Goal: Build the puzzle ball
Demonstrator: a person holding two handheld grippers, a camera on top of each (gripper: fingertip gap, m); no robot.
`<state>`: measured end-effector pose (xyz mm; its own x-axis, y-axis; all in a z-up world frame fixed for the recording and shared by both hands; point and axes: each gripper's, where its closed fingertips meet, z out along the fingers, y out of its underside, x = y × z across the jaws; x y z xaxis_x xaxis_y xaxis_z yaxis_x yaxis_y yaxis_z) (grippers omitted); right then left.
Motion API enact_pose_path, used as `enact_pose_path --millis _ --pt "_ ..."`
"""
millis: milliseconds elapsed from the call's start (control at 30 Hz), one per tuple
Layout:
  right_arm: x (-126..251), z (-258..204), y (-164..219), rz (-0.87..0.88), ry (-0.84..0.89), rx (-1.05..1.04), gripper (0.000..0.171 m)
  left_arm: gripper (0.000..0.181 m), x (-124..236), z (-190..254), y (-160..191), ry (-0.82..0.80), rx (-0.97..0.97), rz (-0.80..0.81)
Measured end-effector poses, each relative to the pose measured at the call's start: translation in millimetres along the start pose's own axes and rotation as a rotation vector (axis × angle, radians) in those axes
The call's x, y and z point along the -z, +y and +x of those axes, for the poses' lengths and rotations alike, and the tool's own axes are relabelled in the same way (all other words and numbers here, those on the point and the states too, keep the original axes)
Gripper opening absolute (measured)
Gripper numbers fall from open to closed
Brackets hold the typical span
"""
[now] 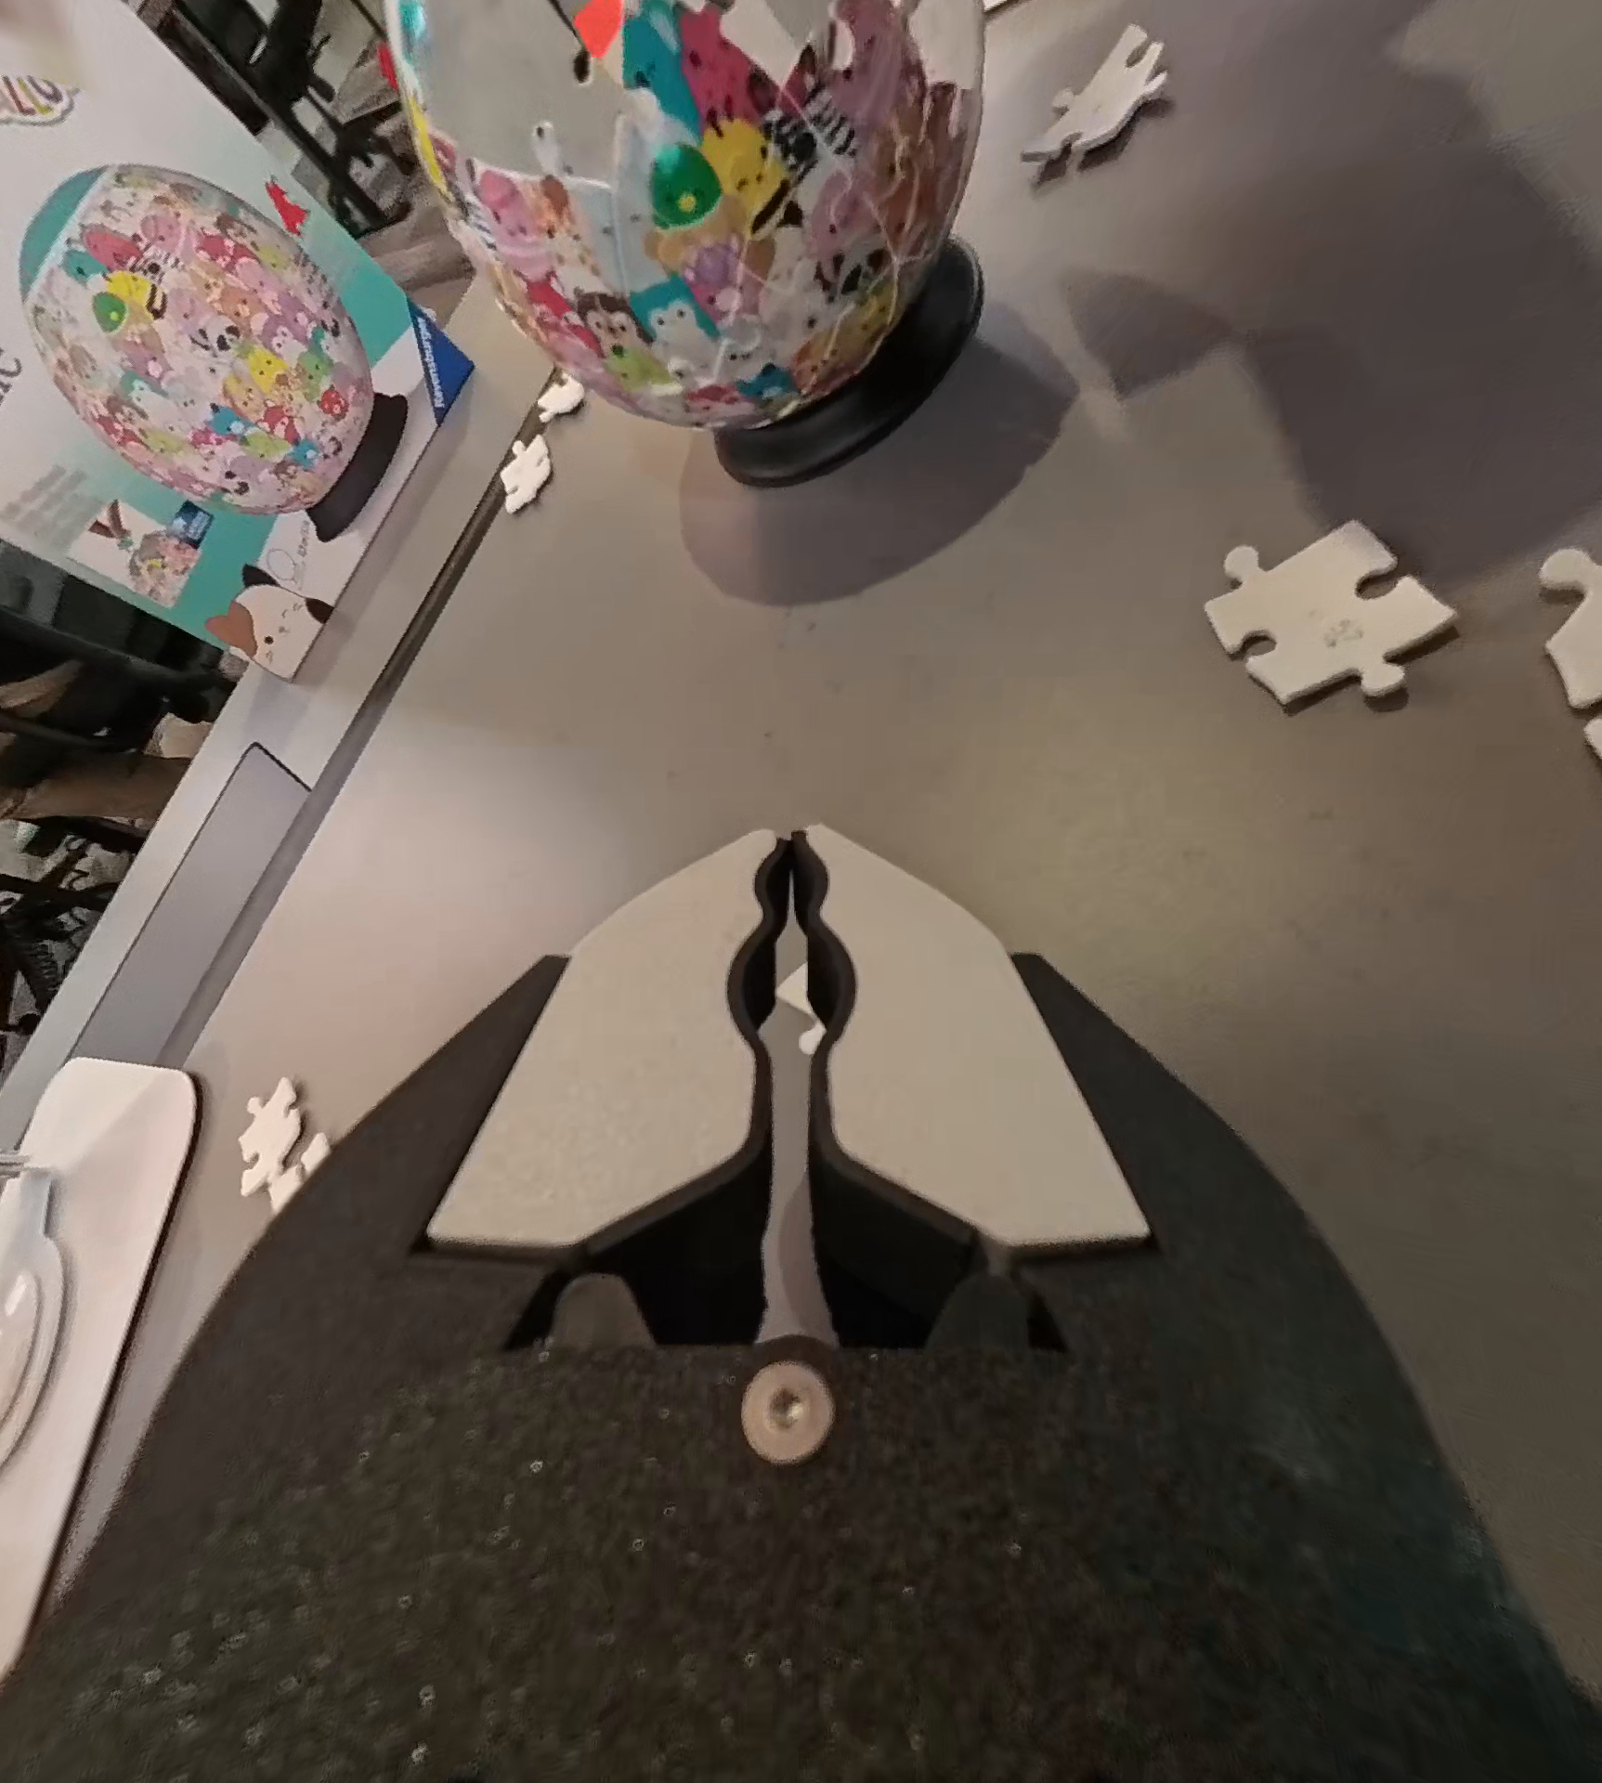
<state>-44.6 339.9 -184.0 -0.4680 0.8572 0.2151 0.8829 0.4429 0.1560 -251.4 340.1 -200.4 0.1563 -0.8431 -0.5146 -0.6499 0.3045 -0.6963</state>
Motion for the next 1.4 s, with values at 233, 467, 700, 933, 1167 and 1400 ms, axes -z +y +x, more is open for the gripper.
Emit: enact_pose_path --millis 233,467,700,933,1167,1400 --pt "-10.6 -0.3 4.7 -0.059 0.009 0.079 0.023 0.000 -1.3 2.8 1.1 0.020 0.004 -0.006" --pt "-15.5 -1.6 5.4 -0.105 0.025 0.135 0.010 0.000 -1.5 4.3 1.5 0.022 -0.004 -0.010" --pt "-16.9 -3.0 6.5 -0.110 0.010 0.133 0.007 0.000 -1.7 4.8 1.4 0.019 -0.010 -0.010" --pt "-17.2 -3.2 6.6 -0.107 0.009 0.136 0.006 0.000 -1.0 4.1 0.6 0.011 -0.015 -0.006" --pt "-10.3 -3.9 8.6 -0.112 0.040 0.081 0.033 0.000 -1.1 3.5 0.7 0.009 -0.011 -0.006" --pt "32.8 -18.4 13.4 -0.152 0.156 -0.074 0.042 0.000 -1.2 4.0 0.6 0.010 -0.009 -0.007"
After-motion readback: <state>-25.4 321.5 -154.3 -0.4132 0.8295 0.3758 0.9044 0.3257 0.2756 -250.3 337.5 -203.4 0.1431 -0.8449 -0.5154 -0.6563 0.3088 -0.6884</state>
